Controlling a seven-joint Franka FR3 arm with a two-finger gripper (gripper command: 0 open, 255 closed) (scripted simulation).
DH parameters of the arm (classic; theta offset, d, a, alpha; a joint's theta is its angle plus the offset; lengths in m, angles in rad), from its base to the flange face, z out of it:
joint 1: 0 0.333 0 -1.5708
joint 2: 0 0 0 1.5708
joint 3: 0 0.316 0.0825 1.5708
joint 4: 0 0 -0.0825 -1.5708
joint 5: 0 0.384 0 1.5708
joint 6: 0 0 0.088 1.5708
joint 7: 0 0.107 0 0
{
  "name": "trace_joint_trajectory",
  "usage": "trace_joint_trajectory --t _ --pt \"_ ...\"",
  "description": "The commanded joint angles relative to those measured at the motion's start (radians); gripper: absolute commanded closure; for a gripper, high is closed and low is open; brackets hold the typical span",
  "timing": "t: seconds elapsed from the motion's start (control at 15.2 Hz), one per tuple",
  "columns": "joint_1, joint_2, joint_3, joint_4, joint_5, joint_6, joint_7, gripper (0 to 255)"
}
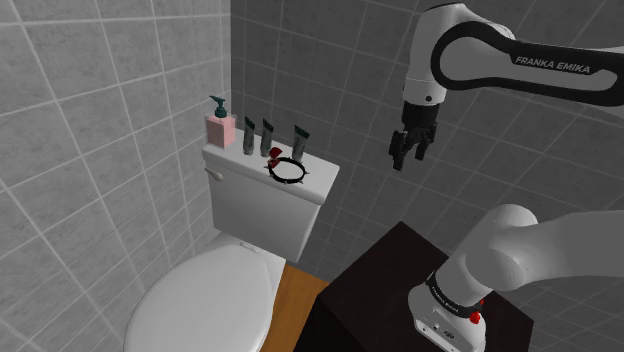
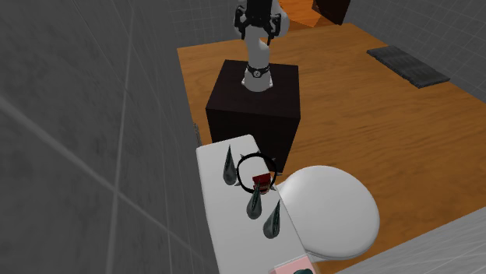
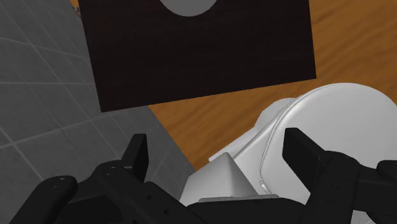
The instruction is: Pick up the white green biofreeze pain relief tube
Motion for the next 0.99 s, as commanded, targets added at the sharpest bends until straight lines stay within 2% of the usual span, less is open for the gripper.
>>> trace_joint_trajectory --t 0.0,0.46,0.92 --pt "0.000 0.000 0.000 0.000 0.000 0.000 0.000 0" --pt "-0.013 0.238 0.002 0.087 -0.009 0.203 0.019 0" --pt "-0.024 0.483 0.004 0.235 -0.022 0.351 0.039 0"
